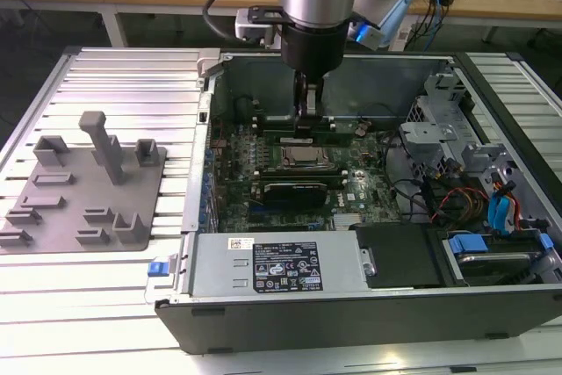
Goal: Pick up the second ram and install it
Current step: 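Pick up the second ram and move it above second insertion slot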
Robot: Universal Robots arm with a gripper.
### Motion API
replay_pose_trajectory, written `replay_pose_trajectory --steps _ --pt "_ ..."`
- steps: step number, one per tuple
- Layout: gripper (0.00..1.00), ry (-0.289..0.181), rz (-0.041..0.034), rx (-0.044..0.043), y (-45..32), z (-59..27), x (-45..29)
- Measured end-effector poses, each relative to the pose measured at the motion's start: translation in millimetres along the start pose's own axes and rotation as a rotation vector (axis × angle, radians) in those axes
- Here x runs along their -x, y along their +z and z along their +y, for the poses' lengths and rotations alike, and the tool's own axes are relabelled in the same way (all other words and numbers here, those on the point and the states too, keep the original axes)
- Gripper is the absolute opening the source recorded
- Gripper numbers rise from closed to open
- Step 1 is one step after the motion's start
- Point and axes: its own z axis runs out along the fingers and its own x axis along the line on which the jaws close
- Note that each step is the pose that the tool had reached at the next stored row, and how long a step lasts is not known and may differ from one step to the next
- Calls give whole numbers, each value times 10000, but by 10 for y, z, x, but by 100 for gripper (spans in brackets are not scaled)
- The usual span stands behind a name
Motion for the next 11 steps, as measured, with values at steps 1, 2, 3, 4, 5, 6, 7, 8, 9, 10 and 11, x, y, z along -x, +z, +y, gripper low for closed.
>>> replay_pose_trajectory --steps 1,2,3,4,5,6,7,8,9,10,11 --pt "9 -33 0 0 16 0 3" --pt "9 -78 0 -1 31 0 6" --pt "9 -165 -2 -6 50 1 11" --pt "9 -223 -3 -15 55 2 16" --pt "9 -264 -4 -23 59 2 20" --pt "9 -292 -4 -29 71 2 22" --pt "9 -307 -5 -33 93 3 23" --pt "9 -316 -4 -34 121 4 24" --pt "9 -319 -3 -37 141 7 25" --pt "9 -321 -4 -41 150 7 26" --pt "9 -322 -4 -43 157 7 26"
